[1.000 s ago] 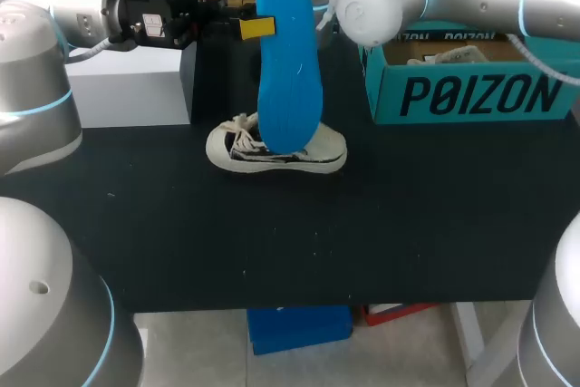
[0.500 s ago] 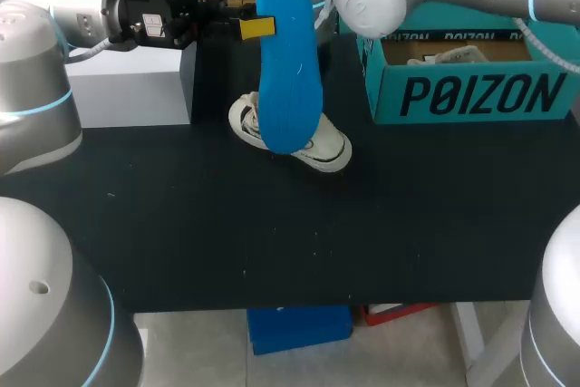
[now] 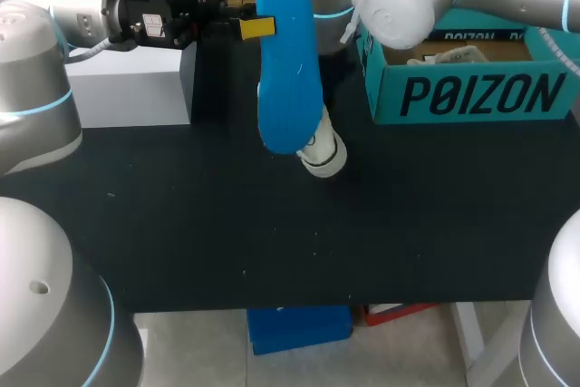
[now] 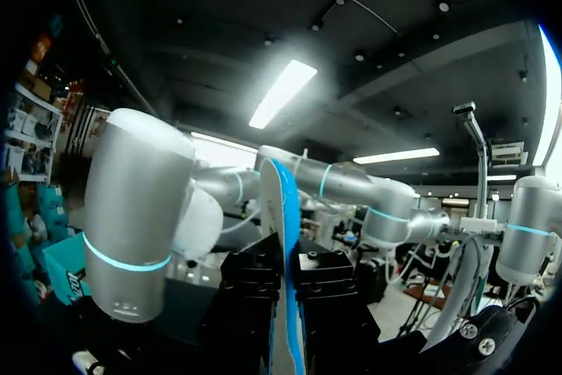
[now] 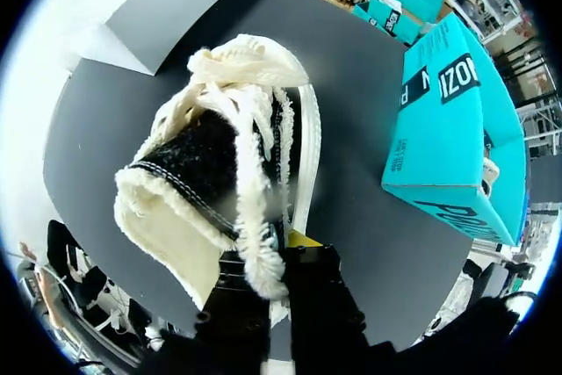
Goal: Take the shoe out of the shoebox, open the shoe tongue, remove and reinsert the insole, then place the shoe into the shoebox
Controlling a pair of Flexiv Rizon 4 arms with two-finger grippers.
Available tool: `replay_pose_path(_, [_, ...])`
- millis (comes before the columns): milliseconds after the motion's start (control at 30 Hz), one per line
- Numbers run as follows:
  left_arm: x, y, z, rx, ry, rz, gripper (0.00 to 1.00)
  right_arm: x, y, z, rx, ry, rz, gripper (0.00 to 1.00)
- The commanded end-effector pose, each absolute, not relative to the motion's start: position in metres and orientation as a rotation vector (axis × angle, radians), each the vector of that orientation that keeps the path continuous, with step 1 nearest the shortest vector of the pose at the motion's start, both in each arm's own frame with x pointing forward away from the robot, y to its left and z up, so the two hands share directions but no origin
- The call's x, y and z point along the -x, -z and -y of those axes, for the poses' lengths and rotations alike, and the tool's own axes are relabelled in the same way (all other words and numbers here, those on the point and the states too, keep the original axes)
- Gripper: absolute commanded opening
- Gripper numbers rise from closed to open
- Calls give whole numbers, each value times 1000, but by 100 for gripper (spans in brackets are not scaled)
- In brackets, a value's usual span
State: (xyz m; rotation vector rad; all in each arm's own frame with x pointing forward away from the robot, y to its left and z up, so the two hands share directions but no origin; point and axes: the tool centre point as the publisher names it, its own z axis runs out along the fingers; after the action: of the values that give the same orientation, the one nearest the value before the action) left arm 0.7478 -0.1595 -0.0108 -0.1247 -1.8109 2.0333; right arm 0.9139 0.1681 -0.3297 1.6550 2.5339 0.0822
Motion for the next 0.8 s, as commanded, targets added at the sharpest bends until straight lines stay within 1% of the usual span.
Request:
replay_pose_path(33, [-747, 12, 161, 122, -2037, 1814, 0, -903, 332, -166, -1707, -154, -2454, 0])
replay_pose_path(800, [-747, 12, 161, 122, -2037, 1814, 0, -900, 365, -177, -2046, -315, -2243, 0])
